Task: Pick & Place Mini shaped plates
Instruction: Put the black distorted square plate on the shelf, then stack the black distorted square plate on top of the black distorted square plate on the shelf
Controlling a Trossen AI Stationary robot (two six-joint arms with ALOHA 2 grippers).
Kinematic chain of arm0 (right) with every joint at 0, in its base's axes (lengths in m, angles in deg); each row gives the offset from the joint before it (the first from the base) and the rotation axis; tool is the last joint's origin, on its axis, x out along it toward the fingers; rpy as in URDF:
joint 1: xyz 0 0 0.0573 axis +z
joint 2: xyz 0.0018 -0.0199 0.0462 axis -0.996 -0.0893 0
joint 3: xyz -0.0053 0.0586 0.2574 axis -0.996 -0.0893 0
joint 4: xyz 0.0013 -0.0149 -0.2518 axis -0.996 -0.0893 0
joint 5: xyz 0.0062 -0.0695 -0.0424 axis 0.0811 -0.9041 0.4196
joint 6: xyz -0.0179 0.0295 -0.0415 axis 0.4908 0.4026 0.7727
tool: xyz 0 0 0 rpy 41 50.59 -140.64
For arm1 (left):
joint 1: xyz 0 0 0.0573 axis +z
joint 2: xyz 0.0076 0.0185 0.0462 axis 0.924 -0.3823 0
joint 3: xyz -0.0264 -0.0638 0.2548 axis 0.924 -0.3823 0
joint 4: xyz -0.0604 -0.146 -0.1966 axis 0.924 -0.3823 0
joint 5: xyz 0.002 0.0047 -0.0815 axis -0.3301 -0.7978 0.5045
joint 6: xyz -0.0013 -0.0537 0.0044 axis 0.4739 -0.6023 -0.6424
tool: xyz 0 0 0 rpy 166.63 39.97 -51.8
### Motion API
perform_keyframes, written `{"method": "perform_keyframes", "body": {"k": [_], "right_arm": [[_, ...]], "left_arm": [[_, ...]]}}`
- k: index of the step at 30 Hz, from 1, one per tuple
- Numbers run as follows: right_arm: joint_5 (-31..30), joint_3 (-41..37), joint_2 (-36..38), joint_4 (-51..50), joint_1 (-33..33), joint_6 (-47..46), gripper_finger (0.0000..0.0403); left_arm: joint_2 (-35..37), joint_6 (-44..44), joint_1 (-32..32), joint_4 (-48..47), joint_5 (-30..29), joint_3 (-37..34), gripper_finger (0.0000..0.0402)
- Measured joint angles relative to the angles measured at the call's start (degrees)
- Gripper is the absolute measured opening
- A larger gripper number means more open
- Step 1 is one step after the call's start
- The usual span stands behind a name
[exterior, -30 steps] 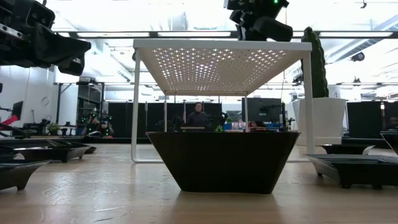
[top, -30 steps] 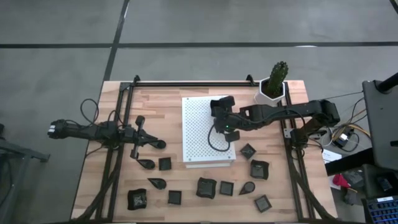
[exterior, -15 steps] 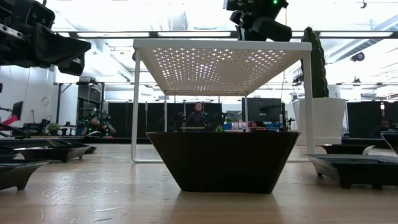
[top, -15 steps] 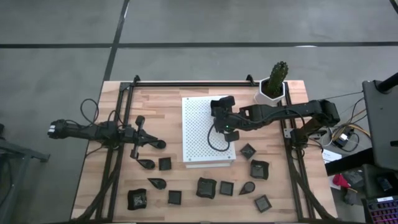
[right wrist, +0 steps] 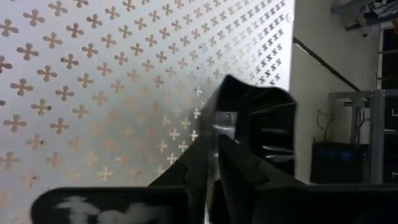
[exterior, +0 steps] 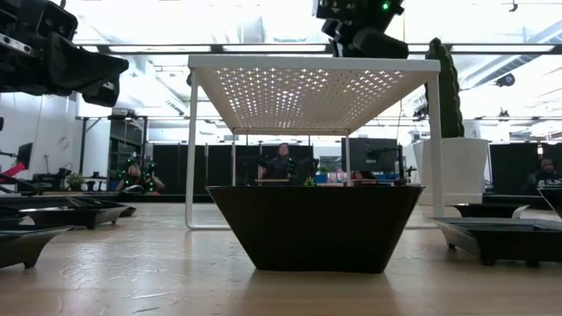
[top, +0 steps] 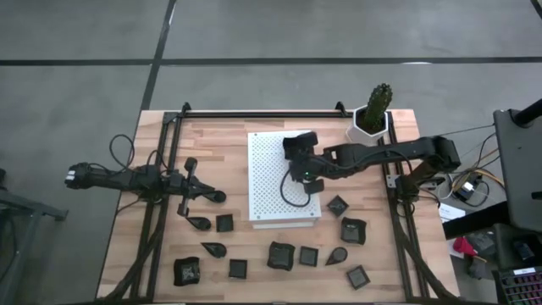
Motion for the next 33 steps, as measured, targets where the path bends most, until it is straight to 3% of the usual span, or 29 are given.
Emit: {"method": "perform_keyframes", "body": {"k": [16,25,33], "right_arm": [[-2.5,0.6,2.1,-0.6,1.0,-0.9,0.0091],[-2.2,0.6,6.3,-8.3,5.8,-17.1,0.0073],[-2.0,0.6,7.2,-17.6,14.9,-33.1,0.0071]], "left_arm": [[0.0,0.0,0.0,-0.4,0.0,0.0,0.0],[0.0,0.0,0.0,-0.4,0.0,0.0,0.0],[0.0,0.0,0.0,-0.5,0.0,0.0,0.0]]}}
